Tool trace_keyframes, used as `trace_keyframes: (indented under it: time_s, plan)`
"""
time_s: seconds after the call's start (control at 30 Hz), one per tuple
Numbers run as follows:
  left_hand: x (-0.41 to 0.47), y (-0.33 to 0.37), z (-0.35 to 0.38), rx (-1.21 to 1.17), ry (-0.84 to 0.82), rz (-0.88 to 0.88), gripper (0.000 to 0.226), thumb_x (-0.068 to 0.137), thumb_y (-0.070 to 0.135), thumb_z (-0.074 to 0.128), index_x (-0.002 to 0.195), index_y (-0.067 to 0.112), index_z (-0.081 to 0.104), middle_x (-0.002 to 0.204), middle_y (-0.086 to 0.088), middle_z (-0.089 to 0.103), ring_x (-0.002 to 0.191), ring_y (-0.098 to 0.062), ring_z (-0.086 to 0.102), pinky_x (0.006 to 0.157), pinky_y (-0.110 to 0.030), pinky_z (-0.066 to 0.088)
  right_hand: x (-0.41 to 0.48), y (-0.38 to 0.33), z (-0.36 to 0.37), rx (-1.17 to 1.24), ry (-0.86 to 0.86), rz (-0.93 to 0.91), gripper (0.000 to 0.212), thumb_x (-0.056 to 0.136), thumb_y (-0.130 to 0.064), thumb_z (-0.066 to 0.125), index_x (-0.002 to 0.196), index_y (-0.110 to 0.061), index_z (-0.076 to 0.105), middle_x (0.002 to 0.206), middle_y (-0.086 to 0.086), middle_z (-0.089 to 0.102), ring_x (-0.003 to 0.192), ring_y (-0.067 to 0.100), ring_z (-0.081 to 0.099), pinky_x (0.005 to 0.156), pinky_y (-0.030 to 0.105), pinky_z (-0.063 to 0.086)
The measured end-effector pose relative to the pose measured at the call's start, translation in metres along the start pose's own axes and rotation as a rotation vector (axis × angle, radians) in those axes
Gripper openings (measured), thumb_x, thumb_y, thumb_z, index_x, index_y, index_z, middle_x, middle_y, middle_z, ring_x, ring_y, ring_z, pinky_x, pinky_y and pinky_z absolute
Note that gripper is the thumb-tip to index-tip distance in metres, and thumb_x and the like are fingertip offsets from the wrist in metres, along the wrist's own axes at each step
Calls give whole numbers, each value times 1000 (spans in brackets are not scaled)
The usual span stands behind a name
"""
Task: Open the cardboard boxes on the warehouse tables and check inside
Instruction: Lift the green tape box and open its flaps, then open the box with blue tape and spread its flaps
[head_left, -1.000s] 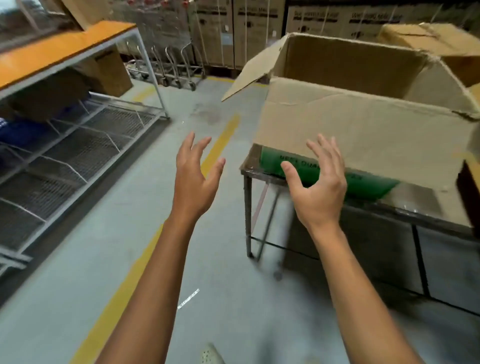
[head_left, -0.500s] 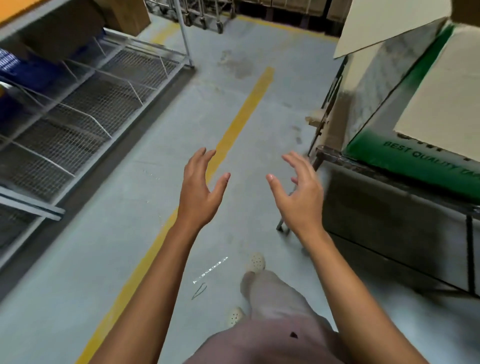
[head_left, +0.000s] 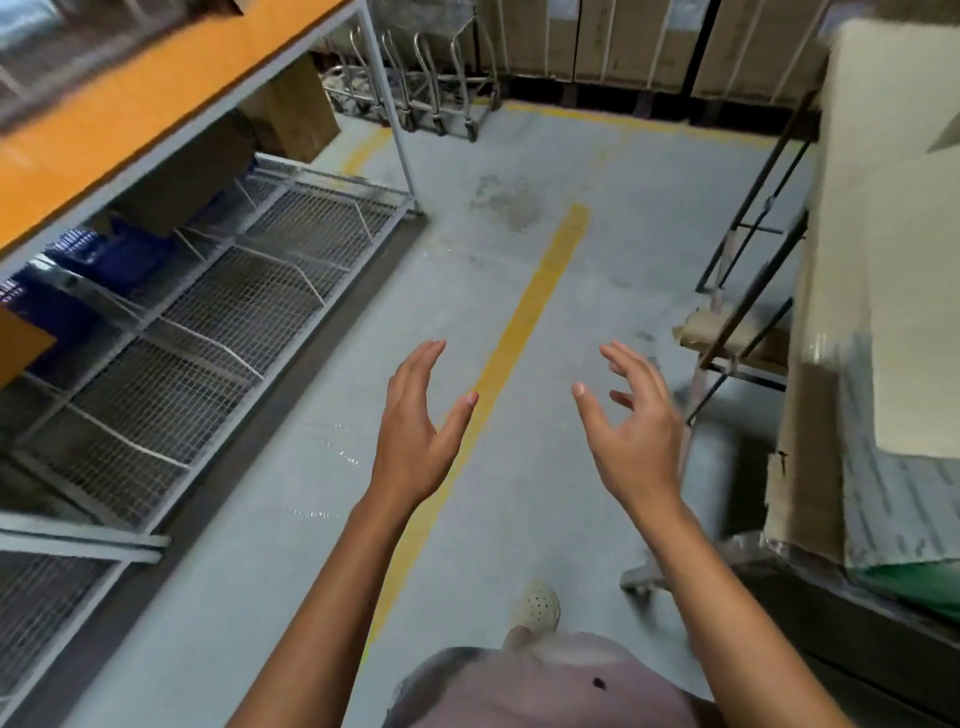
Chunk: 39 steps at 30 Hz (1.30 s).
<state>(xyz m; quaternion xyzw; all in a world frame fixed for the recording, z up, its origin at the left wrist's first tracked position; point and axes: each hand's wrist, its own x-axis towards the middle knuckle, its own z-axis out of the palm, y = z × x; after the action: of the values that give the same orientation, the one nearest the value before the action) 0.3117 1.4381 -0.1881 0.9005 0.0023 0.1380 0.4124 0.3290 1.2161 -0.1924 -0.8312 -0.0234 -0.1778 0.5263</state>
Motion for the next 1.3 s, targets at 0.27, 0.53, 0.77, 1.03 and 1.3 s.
trace_keyframes:
  time_s: [0.27, 0.53, 0.77, 1.03, 1.3]
  plan:
    - [157, -5, 20, -117, 32, 75, 61, 93, 45, 58, 147, 20, 43, 149, 5, 45, 140, -13, 41, 113, -46, 39, 119, 10, 28, 19, 156, 33, 46, 89, -24, 68, 133, -14, 58, 131, 1, 59, 113, 12, 58, 86, 30, 54]
    - [324, -3, 101, -253, -159, 241, 61, 93, 44, 57, 147, 21, 43, 143, 16, 43, 138, -8, 41, 112, -45, 40, 242, 47, 48, -81, 375, 88, 47, 90, -28, 64, 135, -17, 57, 132, 1, 59, 115, 7, 56, 86, 24, 53]
    - [468, 20, 151, -299, -363, 452, 59, 94, 39, 60, 148, 20, 44, 144, 13, 46, 137, -9, 43, 111, -43, 41, 349, 60, 61, -145, 616, 155, 46, 92, -22, 68, 136, -19, 55, 133, -3, 57, 116, 5, 55, 89, 23, 53]
    - [572, 76, 247, -363, -591, 595, 60, 94, 43, 58, 148, 22, 43, 139, 15, 45, 134, -11, 43, 109, -44, 42, 425, 81, 23, -251, 817, 256, 48, 92, -26, 67, 138, -18, 54, 137, 0, 56, 124, 11, 54, 95, 37, 55]
    - [597, 194, 366, -493, -794, 772, 59, 95, 41, 59, 147, 19, 44, 142, 4, 50, 134, -13, 45, 109, -36, 41, 461, 116, -68, -437, 1077, 347, 34, 91, -14, 68, 125, -17, 66, 139, -3, 56, 124, 2, 51, 94, 29, 53]
